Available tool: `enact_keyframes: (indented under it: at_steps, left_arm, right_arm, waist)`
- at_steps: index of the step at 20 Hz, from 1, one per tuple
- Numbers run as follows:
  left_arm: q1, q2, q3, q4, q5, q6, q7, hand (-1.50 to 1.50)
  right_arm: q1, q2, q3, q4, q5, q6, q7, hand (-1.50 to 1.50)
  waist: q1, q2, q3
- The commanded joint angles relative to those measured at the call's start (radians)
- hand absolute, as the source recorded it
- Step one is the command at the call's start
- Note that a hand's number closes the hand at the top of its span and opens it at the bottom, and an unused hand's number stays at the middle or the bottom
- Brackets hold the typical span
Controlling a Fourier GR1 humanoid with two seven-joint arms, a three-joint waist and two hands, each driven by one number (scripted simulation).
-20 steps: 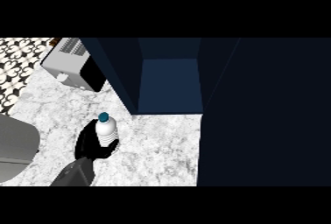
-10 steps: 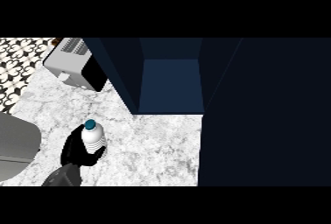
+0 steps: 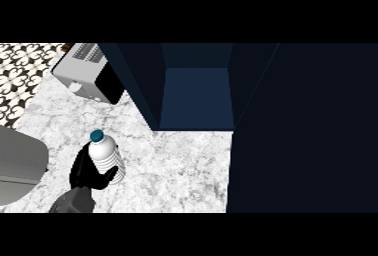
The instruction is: Pick up the bottled water, place it into the cabinet and close the cabinet
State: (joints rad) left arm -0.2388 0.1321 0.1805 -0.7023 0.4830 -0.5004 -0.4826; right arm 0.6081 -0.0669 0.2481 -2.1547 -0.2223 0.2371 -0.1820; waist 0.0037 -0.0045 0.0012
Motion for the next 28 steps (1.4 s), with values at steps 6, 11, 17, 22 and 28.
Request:
enact_keyframes:
  at_steps: [6, 11, 17, 22, 28]
  left_arm:
    - [0.122, -0.096, -0.104, -0.434, 0.001, 0.183, 0.173, 1.50]
    - [0.079, -0.130, -0.176, -0.604, -0.024, 0.332, 0.290, 1.50]
    - [-0.042, -0.132, -0.308, -0.627, -0.036, 0.536, 0.310, 1.50]
    - [-0.201, -0.132, -0.346, -0.612, -0.040, 0.711, 0.395, 1.50]
    - [-0.332, -0.132, -0.418, -0.492, -0.111, 0.829, 0.327, 1.50]
  right_arm:
    - [0.024, 0.021, 0.073, 0.017, 0.037, -0.017, -0.025, -1.50]
    - [-0.028, 0.010, 0.029, 0.049, 0.000, -0.019, -0.008, -1.50]
    - [-0.022, -0.001, 0.024, 0.070, -0.014, -0.003, -0.049, -1.50]
    - [-0.002, -0.011, 0.042, 0.020, -0.015, -0.018, -0.014, -1.50]
    - [-0.017, 0.000, 0.072, 0.023, 0.005, -0.034, -0.016, -1.50]
  waist:
    - [-0.003, 0.001, 0.000]
    - [-0.002, 0.002, 0.000]
    - [-0.011, 0.004, -0.001]
    - [-0.014, 0.003, -0.001]
    - [-0.022, 0.005, -0.001]
